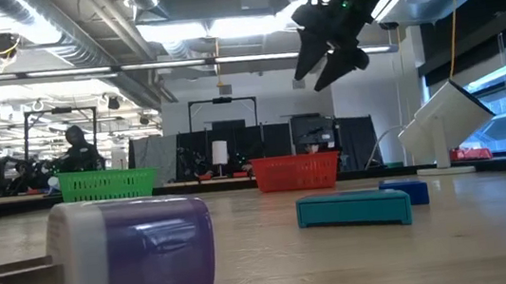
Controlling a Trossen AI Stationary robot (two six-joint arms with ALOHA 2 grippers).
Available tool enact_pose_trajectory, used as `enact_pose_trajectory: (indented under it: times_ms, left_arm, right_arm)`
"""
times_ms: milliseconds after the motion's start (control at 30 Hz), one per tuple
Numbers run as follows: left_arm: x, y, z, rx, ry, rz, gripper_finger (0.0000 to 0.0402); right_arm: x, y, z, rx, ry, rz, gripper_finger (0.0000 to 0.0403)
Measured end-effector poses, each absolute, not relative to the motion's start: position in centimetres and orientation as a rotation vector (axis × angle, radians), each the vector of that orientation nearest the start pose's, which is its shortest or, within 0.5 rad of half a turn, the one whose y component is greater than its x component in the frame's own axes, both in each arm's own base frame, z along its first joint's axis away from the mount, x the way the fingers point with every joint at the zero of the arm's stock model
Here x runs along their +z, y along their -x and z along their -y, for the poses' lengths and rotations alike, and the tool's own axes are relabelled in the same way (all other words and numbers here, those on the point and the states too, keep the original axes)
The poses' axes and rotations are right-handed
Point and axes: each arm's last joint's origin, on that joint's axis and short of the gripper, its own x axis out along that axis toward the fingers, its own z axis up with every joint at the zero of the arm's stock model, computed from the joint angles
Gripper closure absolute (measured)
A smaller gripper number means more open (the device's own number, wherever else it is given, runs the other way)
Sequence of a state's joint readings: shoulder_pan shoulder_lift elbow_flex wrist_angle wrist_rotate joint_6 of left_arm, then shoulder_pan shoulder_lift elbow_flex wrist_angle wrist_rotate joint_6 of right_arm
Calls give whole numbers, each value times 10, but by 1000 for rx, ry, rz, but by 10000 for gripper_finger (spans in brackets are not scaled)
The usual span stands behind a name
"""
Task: Pick & Place Office items
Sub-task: Put the left purple charger adapter into the red bin
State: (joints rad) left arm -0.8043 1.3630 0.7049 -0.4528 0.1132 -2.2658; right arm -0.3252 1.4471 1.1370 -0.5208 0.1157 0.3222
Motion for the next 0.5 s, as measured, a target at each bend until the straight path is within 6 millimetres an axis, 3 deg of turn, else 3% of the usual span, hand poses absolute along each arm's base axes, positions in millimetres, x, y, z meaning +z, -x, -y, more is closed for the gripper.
enact_pose_trajectory:
  times_ms: [233,500]
  left_arm:
    - [149,-175,190,825,1425,-1476,107]
    - [129,-185,190,912,1402,-1485,108]
  right_arm:
    - [275,-286,99,-514,-373,-798,80]
    - [274,-285,99,-493,-334,-814,80]
